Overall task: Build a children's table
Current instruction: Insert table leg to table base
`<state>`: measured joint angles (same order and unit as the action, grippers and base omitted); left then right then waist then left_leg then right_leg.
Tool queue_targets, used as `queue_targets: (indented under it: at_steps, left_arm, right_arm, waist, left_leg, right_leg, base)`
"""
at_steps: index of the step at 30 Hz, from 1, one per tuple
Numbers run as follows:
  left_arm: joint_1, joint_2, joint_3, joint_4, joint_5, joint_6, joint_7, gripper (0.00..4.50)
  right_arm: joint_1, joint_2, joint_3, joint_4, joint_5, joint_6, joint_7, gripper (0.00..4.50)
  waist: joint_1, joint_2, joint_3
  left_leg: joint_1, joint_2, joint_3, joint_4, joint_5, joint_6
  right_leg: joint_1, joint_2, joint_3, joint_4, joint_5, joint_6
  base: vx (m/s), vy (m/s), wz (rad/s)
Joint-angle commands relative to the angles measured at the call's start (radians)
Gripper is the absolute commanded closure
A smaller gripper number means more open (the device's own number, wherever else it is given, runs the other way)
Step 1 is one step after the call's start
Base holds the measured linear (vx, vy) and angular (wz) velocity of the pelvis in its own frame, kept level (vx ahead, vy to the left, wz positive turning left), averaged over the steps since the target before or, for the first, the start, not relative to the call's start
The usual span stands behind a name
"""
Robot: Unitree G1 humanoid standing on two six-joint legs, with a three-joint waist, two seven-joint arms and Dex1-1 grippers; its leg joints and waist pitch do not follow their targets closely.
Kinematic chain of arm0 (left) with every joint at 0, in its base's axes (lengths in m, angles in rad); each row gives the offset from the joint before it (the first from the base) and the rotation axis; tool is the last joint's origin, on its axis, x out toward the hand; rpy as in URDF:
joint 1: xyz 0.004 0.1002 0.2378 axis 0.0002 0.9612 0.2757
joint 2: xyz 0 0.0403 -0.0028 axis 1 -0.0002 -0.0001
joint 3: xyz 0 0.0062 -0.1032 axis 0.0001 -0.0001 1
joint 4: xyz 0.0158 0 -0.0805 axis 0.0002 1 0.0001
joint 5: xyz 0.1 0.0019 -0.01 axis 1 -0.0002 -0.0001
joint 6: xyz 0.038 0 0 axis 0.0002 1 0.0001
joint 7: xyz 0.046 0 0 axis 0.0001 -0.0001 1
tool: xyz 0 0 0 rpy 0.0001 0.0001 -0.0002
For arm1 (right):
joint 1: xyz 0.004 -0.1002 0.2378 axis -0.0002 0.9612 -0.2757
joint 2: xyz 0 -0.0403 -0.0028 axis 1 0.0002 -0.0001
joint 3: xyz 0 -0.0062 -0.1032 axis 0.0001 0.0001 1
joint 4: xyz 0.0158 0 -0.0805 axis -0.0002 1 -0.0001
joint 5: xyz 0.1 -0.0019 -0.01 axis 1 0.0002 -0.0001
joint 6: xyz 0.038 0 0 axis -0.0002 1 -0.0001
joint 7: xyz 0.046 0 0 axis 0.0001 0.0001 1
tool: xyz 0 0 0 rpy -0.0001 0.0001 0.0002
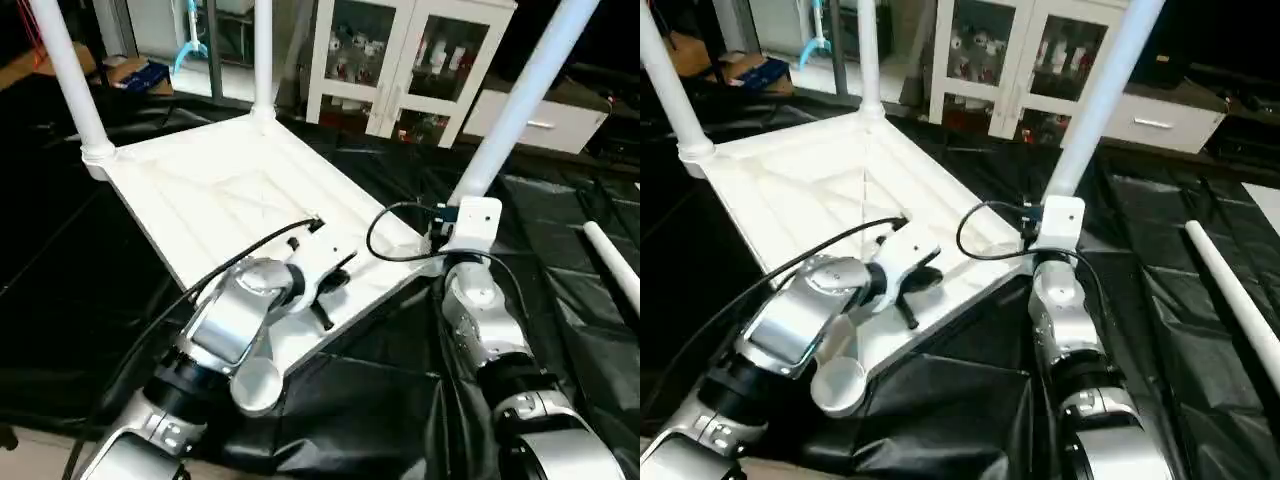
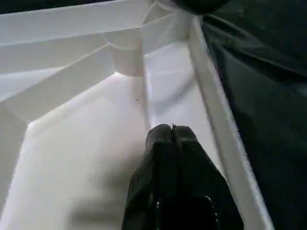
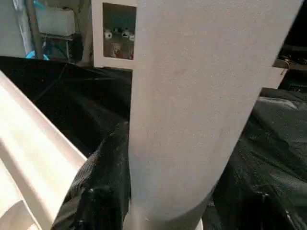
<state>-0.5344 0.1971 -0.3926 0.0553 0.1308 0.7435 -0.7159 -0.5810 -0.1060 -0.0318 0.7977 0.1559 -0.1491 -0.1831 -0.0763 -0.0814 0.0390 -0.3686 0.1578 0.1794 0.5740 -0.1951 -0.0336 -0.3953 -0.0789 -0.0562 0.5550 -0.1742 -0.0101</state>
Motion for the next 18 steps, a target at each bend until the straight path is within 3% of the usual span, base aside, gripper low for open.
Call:
queue_targets:
  at_steps: [1, 3, 4, 5, 7, 10, 11, 13, 15, 16, 18]
  left_arm:
    - [0.009, -0.001, -0.032, -0.041, -0.01, -0.002, -0.027, 4.5]
    - [0.018, -0.007, -0.028, -0.048, -0.02, 0.001, -0.026, 4.5]
    - [0.029, -0.006, 0.0, -0.068, -0.049, 0.038, -0.032, 4.3]
    - [0.029, -0.006, 0.0, -0.068, -0.049, 0.038, -0.032, 4.3]
    - [0.034, 0.009, 0.021, -0.094, -0.075, 0.068, -0.045, 4.09]
    - [0.042, 0.021, 0.039, -0.128, -0.098, 0.093, -0.058, 3.86]
    - [0.054, 0.037, 0.046, -0.166, -0.112, 0.105, -0.071, 3.77]
    - [0.068, 0.066, 0.03, -0.189, -0.097, 0.096, -0.083, 3.61]
    - [0.073, 0.081, 0.017, -0.19, -0.083, 0.083, -0.085, 3.5]
    - [0.082, 0.104, -0.001, -0.192, -0.062, 0.068, -0.087, 3.41]
    - [0.098, 0.123, -0.013, -0.205, -0.059, 0.067, -0.097, 3.29]
  right_arm:
    - [0.063, 0.011, -0.02, 0.116, -0.016, 0.057, -0.009, 2.67]
    - [0.067, 0.032, -0.047, 0.091, 0.037, 0.075, 0.05, 2.67]
    - [0.083, 0.066, -0.067, 0.004, 0.13, 0.182, 0.16, 2.67]
    - [0.083, 0.066, -0.067, 0.004, 0.13, 0.182, 0.16, 2.67]
    - [0.095, 0.08, -0.058, -0.054, 0.181, 0.262, 0.201, 2.67]
    - [0.111, 0.099, -0.063, -0.125, 0.242, 0.334, 0.207, 2.67]
    - [0.13, 0.129, -0.08, -0.222, 0.336, 0.436, 0.204, 2.67]
    - [0.146, 0.156, -0.094, -0.308, 0.405, 0.537, 0.204, 2.67]
    - [0.152, 0.155, -0.087, -0.328, 0.413, 0.564, 0.206, 2.67]
    - [0.163, 0.151, -0.072, -0.368, 0.418, 0.6, 0.218, 2.67]
    - [0.177, 0.139, -0.05, -0.416, 0.423, 0.633, 0.241, 2.67]
  waist:
    - [0.002, 0.017, -0.036]
    - [0.001, 0.015, -0.037]
    - [-0.001, 0.018, -0.04]
    - [-0.001, 0.017, -0.04]
    - [-0.006, 0.016, -0.045]
    - [-0.014, 0.015, -0.05]
    - [-0.018, 0.006, -0.051]
    - [-0.026, 0.01, -0.057]
    - [-0.035, 0.007, -0.061]
    - [-0.034, 0.009, -0.061]
    - [-0.032, 0.003, -0.059]
  left_leg:
    - [0.01, 0.071, -0.033, -0.084, -0.431, -0.036]
    - [0.008, 0.071, -0.033, -0.084, -0.435, -0.037]
    - [0.01, 0.071, -0.033, -0.084, -0.449, -0.033]
    - [0.009, 0.072, -0.034, -0.085, -0.446, -0.032]
    - [-0.003, 0.073, -0.037, -0.089, -0.392, -0.038]
    - [-0.009, 0.074, -0.036, -0.086, -0.34, -0.034]
    - [-0.009, 0.074, -0.035, -0.086, -0.328, -0.031]
    - [-0.014, 0.077, -0.037, -0.085, -0.236, -0.024]
    - [-0.009, 0.077, -0.034, -0.078, -0.181, -0.016]
    - [-0.006, 0.076, -0.032, -0.076, -0.163, -0.009]
    - [-0.001, 0.075, -0.025, -0.071, -0.144, -0.002]
  right_leg:
    - [0.009, -0.069, 0.046, -0.07, -0.361, -0.124]
    - [0.01, -0.066, 0.044, -0.069, -0.362, -0.122]
    - [0.01, -0.066, 0.045, -0.068, -0.36, -0.126]
    - [0.016, -0.063, 0.045, -0.068, -0.355, -0.124]
    - [0.028, -0.062, 0.043, -0.056, -0.285, -0.13]
    - [0.036, -0.065, 0.041, -0.05, -0.229, -0.14]
    - [0.036, -0.065, 0.04, -0.05, -0.225, -0.142]
    - [0.049, -0.067, 0.038, -0.036, -0.122, -0.159]
    - [0.047, -0.065, 0.038, -0.029, -0.053, -0.181]
    - [0.048, -0.062, 0.04, -0.029, -0.034, -0.192]
    - [0.047, -0.064, 0.044, -0.028, -0.034, -0.203]
  base:
    - [0.0, 0.0, 0.0]
    - [0.0, 0.0, 0.0]
    - [0.0, 0.0, 0.0]
    - [0.0, 0.0, 0.0]
    - [0.0, 0.0, 0.0]
    - [0.0, 0.0, 0.0]
    - [0.0, 0.0, 0.0]
    - [0.0, 0.0, 0.0]
    - [0.0, 0.0, 0.0]
    - [0.0, 0.0, 0.0]
    - [0.0, 0.0, 0.0]
